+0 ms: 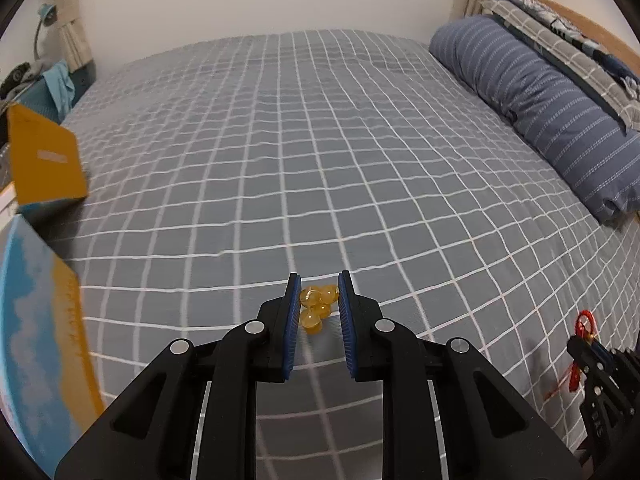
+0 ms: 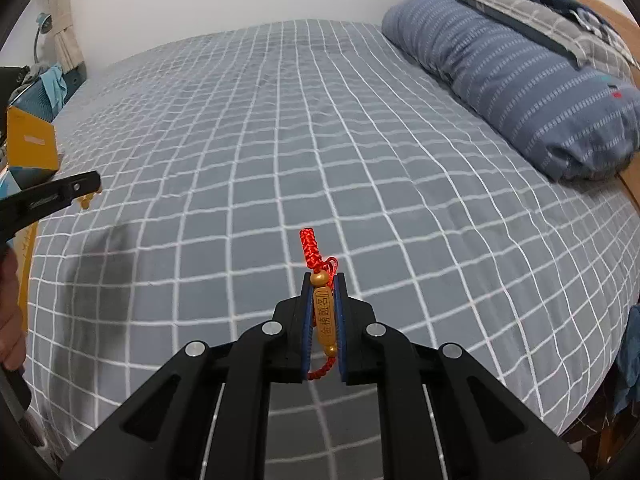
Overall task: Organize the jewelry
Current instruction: 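Carry the amber beads and red string charm over the white box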
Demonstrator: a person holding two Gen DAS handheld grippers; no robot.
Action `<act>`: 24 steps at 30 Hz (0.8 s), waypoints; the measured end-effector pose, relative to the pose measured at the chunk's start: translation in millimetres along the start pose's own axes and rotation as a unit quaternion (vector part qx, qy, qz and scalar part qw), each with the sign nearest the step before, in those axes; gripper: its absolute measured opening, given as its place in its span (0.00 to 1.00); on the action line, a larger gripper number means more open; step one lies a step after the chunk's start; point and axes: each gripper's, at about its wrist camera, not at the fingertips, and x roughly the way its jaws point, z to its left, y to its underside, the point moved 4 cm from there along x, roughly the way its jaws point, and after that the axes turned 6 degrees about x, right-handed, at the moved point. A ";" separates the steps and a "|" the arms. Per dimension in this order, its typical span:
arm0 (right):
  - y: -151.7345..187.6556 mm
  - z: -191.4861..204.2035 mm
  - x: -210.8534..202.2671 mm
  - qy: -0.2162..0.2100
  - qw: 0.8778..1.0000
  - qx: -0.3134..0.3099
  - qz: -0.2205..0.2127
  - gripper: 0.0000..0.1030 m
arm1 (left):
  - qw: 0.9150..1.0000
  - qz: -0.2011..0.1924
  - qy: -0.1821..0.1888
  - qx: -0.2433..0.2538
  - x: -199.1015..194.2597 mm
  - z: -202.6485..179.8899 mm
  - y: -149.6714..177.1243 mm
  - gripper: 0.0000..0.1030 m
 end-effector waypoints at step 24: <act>-21.7 164.7 -58.0 -0.076 0.994 -0.073 -0.039 0.08 | 0.996 -0.054 -0.024 -0.061 -127.0 135.3 38.6 0.18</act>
